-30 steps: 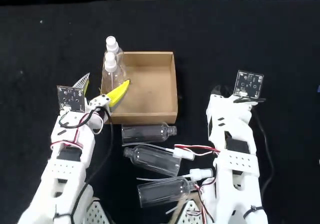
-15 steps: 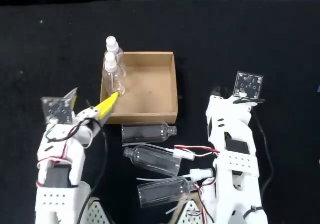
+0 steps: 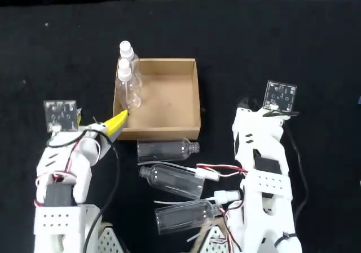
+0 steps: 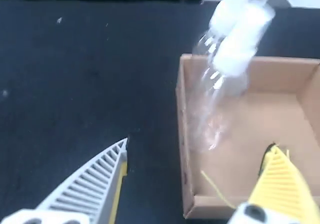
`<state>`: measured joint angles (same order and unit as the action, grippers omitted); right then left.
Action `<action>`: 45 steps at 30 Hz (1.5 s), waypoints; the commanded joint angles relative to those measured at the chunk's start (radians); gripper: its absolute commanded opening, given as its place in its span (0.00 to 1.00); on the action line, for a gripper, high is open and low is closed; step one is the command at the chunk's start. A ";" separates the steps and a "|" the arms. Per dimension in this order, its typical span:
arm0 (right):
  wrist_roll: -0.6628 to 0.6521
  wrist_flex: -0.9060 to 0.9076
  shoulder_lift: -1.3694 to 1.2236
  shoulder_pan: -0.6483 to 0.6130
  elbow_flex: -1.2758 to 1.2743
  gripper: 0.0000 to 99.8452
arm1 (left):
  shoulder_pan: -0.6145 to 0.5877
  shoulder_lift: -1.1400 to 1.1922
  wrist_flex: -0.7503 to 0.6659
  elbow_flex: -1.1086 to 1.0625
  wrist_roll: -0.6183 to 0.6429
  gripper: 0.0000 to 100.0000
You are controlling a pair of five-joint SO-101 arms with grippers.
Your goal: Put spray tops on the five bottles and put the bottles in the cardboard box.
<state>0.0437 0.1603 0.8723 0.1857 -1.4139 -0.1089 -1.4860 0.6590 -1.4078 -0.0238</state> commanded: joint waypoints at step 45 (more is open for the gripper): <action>0.008 -0.029 0.018 -0.011 0.005 0.05 | 0.203 0.747 0.190 0.564 -0.130 0.09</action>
<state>0.0437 0.1603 0.8723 0.1872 -1.4139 0.0537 -0.7940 0.8585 -0.9183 -0.1373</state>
